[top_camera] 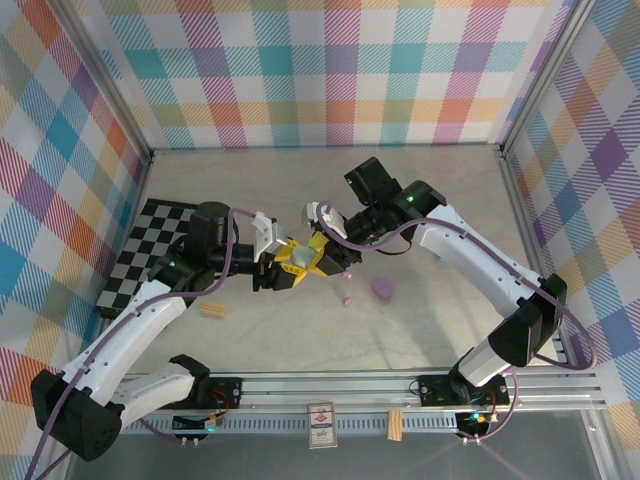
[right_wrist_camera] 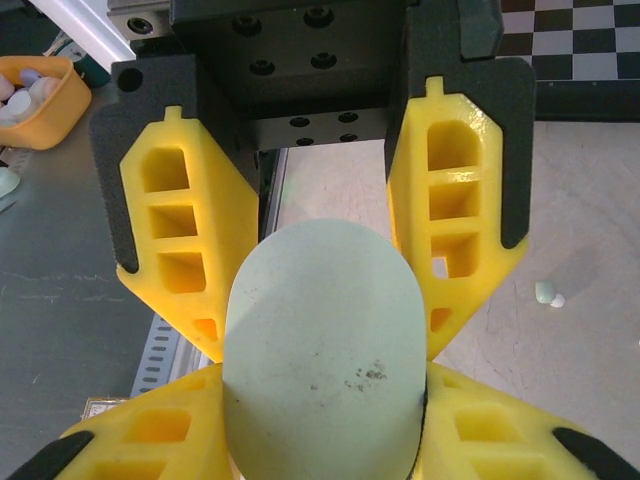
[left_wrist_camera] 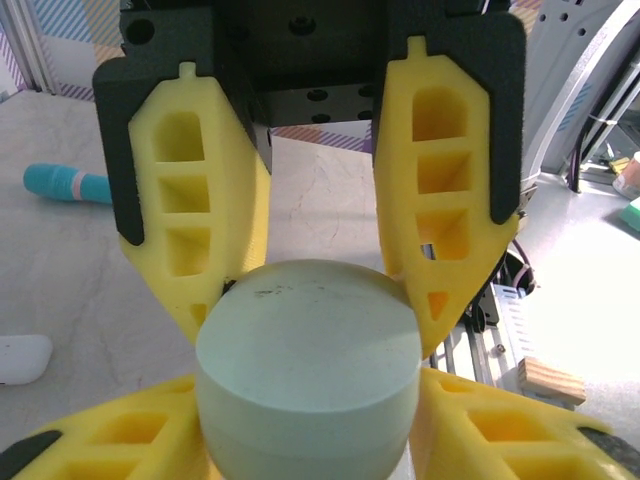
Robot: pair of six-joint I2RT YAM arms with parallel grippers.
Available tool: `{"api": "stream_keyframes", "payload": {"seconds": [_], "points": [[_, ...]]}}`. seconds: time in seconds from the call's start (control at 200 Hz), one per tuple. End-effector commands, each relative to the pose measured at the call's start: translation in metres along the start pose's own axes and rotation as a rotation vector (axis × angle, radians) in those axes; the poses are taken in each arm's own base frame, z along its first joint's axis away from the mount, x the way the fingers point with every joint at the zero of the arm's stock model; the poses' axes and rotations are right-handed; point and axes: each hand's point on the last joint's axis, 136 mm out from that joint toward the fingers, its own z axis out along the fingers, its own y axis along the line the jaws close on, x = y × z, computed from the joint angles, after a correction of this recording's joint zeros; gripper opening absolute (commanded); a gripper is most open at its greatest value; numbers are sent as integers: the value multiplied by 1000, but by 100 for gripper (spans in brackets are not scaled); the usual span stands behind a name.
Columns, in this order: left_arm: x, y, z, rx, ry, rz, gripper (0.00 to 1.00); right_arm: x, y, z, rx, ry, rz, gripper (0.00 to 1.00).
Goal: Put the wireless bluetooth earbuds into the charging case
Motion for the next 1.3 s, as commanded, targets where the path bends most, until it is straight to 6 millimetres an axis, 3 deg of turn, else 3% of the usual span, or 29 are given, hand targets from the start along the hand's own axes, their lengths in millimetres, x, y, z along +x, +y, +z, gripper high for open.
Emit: {"api": "stream_keyframes", "payload": {"seconds": [0.0,0.175,0.315,0.69,1.295], "points": [[-20,-15,-2,61,-51,61,45,-5,-1,1,7,-7,-43,29],[-21,-17,-3,69,-56,64,41,-2,-3,2,15,8,-39,30],[-18,-17,-3,61,-54,83,38,-6,-6,-1,47,-7,-46,41],[-5,-15,-2,43,-33,76,35,-13,-14,-12,132,-26,-25,57],[-6,-9,-2,8,-72,105,35,-22,-19,-34,206,-84,-5,65]]}}
